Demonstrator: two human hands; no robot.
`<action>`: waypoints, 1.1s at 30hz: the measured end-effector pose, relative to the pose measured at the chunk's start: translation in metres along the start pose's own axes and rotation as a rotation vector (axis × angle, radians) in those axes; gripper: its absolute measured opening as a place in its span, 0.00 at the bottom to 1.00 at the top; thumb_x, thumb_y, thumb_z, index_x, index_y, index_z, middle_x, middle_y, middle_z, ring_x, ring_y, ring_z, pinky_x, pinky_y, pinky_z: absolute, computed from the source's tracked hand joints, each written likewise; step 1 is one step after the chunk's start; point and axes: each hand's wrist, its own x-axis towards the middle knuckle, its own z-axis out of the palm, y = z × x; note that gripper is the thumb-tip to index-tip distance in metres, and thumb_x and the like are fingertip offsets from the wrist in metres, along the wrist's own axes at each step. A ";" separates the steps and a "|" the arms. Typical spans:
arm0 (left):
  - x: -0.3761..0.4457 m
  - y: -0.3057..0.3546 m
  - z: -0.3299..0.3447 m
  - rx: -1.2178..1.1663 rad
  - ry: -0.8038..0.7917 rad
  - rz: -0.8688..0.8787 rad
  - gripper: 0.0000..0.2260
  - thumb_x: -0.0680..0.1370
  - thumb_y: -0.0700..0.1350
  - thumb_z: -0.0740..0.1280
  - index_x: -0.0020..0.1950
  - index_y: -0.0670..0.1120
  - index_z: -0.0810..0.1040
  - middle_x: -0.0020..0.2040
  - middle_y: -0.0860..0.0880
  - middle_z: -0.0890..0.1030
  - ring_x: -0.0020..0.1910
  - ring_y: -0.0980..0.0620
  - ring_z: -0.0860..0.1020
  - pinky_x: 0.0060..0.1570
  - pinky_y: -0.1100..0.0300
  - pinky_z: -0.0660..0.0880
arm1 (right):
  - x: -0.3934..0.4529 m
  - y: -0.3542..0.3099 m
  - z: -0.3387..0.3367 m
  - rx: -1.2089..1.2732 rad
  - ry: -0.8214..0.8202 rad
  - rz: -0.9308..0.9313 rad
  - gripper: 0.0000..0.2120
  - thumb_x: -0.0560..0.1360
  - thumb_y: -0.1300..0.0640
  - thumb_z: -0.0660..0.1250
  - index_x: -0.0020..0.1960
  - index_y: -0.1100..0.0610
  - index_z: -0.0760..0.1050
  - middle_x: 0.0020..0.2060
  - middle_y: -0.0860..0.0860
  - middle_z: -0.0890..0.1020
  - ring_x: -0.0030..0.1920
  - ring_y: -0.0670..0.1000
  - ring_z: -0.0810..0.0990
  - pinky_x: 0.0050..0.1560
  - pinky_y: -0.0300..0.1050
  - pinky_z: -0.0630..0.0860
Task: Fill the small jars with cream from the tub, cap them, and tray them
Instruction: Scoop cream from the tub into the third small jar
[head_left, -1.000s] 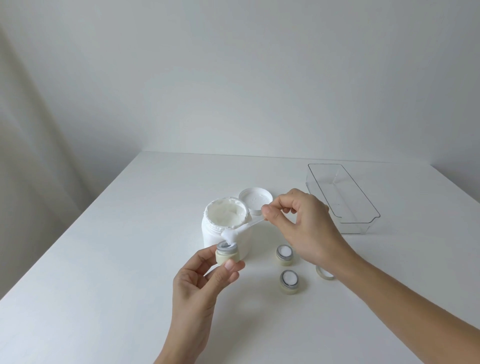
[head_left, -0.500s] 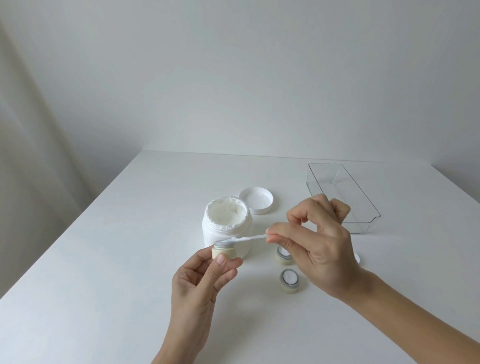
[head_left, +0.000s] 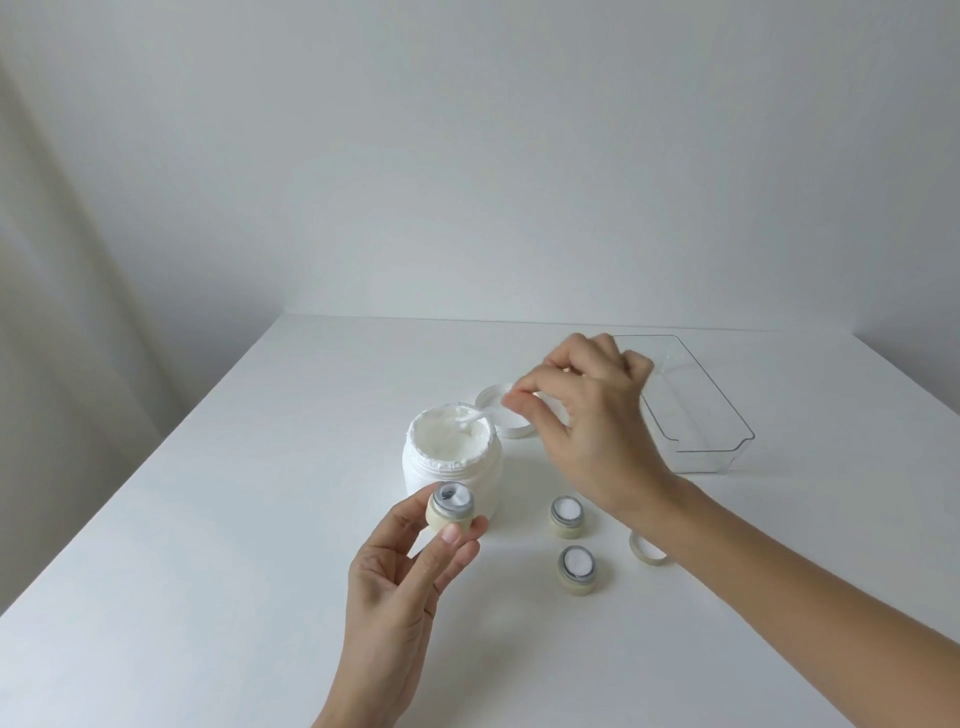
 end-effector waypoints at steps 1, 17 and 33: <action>0.000 0.000 0.000 0.007 -0.007 -0.001 0.18 0.66 0.46 0.75 0.56 0.46 0.84 0.53 0.45 0.86 0.52 0.41 0.85 0.45 0.62 0.81 | 0.005 -0.003 0.004 -0.050 -0.048 -0.049 0.07 0.72 0.50 0.70 0.38 0.51 0.82 0.38 0.47 0.75 0.43 0.52 0.74 0.47 0.46 0.54; 0.000 0.001 0.003 -0.024 -0.005 0.016 0.18 0.65 0.45 0.75 0.54 0.46 0.84 0.54 0.42 0.83 0.48 0.39 0.85 0.44 0.61 0.81 | 0.044 -0.013 0.039 -0.371 -0.656 -0.299 0.16 0.79 0.52 0.61 0.33 0.55 0.68 0.38 0.50 0.68 0.49 0.56 0.67 0.46 0.49 0.51; 0.000 0.002 0.001 0.062 0.021 0.036 0.17 0.61 0.45 0.77 0.49 0.48 0.85 0.49 0.48 0.86 0.42 0.44 0.86 0.41 0.62 0.81 | 0.039 0.022 0.016 0.306 -0.607 0.634 0.14 0.77 0.50 0.64 0.40 0.57 0.81 0.49 0.57 0.84 0.57 0.55 0.77 0.65 0.51 0.63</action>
